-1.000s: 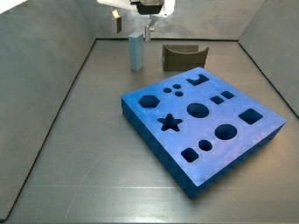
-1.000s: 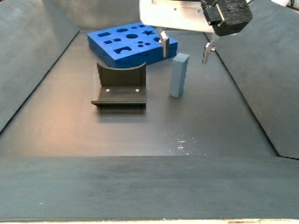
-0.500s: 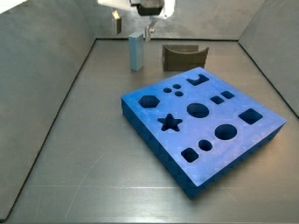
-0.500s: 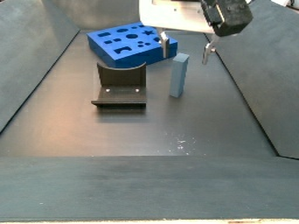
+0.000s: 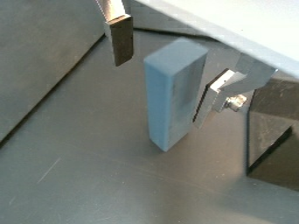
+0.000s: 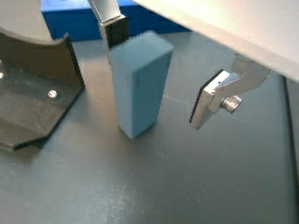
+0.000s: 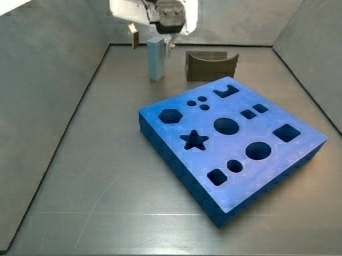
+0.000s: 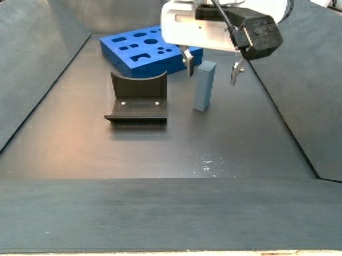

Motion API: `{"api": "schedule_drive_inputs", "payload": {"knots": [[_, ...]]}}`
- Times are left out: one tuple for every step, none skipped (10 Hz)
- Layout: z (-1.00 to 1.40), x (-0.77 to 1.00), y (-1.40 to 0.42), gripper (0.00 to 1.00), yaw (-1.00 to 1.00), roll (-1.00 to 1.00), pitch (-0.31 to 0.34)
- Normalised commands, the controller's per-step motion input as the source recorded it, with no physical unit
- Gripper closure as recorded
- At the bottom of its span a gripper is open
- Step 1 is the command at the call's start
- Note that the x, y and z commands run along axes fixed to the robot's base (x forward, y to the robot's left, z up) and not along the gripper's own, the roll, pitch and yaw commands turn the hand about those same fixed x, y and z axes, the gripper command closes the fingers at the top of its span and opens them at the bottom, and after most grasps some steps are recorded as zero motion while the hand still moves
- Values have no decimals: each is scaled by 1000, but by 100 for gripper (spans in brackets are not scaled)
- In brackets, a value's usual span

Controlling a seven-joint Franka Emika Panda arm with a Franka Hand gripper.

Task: Pick up the rectangle object. Move up. Move to above the board. Insert the rectangle object.
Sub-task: Pick up the rectangle object.

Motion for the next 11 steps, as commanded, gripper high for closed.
{"api": "schedule_drive_inputs", "payload": {"knots": [[0, 0, 26, 0, 0, 0, 0], [-80, 0, 169, 0, 9, -137, 0], [0, 0, 0, 100, 0, 0, 0], [0, 0, 0, 100, 0, 0, 0], [0, 0, 0, 100, 0, 0, 0], [0, 0, 0, 100, 0, 0, 0], [0, 0, 0, 100, 0, 0, 0], [0, 0, 0, 100, 0, 0, 0], [0, 0, 0, 100, 0, 0, 0], [0, 0, 0, 100, 0, 0, 0], [0, 0, 0, 100, 0, 0, 0]]}}
